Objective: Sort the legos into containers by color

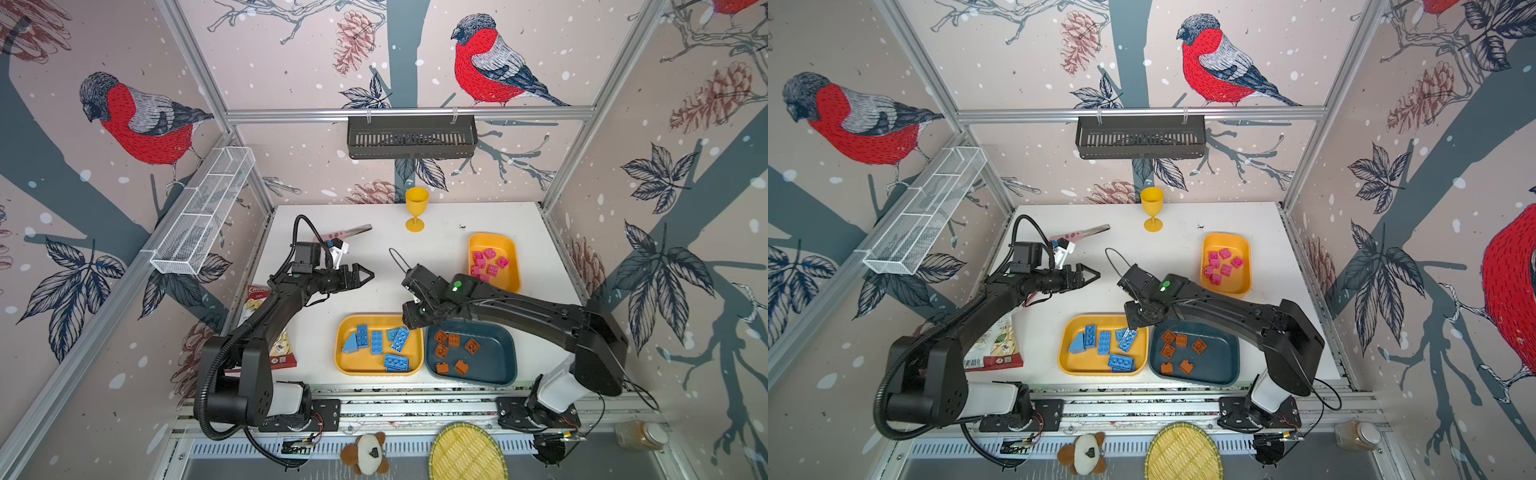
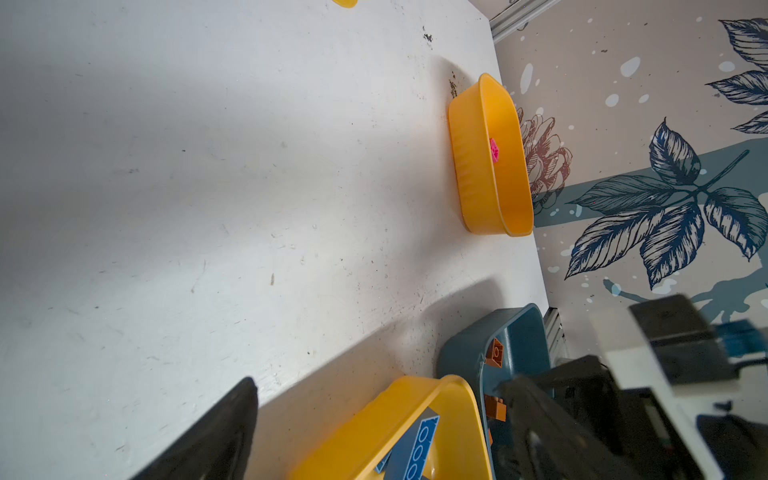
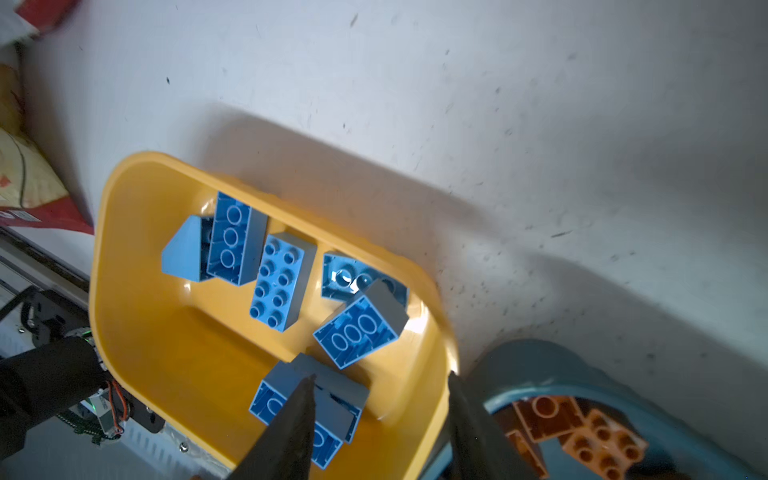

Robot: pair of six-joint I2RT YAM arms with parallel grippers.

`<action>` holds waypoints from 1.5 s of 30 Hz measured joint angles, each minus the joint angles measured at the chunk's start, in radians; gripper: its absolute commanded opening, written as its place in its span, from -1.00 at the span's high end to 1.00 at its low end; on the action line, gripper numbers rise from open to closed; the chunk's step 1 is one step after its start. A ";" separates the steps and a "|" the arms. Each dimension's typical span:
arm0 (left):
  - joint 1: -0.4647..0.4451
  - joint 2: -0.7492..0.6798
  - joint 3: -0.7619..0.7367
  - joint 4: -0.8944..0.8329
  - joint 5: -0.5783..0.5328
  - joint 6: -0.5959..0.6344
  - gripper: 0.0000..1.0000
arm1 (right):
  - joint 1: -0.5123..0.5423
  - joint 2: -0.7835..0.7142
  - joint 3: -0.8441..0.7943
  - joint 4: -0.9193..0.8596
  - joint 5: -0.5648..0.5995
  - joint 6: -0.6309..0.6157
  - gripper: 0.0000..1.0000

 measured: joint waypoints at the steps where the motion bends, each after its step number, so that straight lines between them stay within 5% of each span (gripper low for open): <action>1: 0.000 0.000 0.006 -0.002 -0.003 0.002 -0.87 | -0.030 -0.017 0.003 0.002 0.005 -0.022 -0.22; 8: 0.000 -0.004 0.054 -0.029 -0.178 0.030 -0.91 | -0.280 -0.152 -0.046 0.081 0.072 -0.192 -0.71; 13: 0.006 -0.056 0.028 -0.022 -0.547 0.016 -0.93 | -0.506 -0.276 -0.196 0.249 0.146 -0.307 -0.99; 24: 0.010 -0.162 -0.280 0.372 -1.018 0.007 -0.94 | -0.920 -0.431 -0.684 0.860 0.277 -0.462 -0.99; 29: 0.011 -0.118 -0.386 0.595 -1.095 0.083 -0.94 | -1.022 -0.398 -0.877 1.152 0.283 -0.475 -0.99; 36: 0.013 0.007 -0.413 0.834 -1.093 0.209 -0.94 | -1.036 -0.363 -1.037 1.485 0.278 -0.515 -0.99; 45: 0.013 0.095 -0.469 1.062 -1.030 0.299 -0.94 | -1.038 -0.288 -1.062 1.692 0.248 -0.518 -0.99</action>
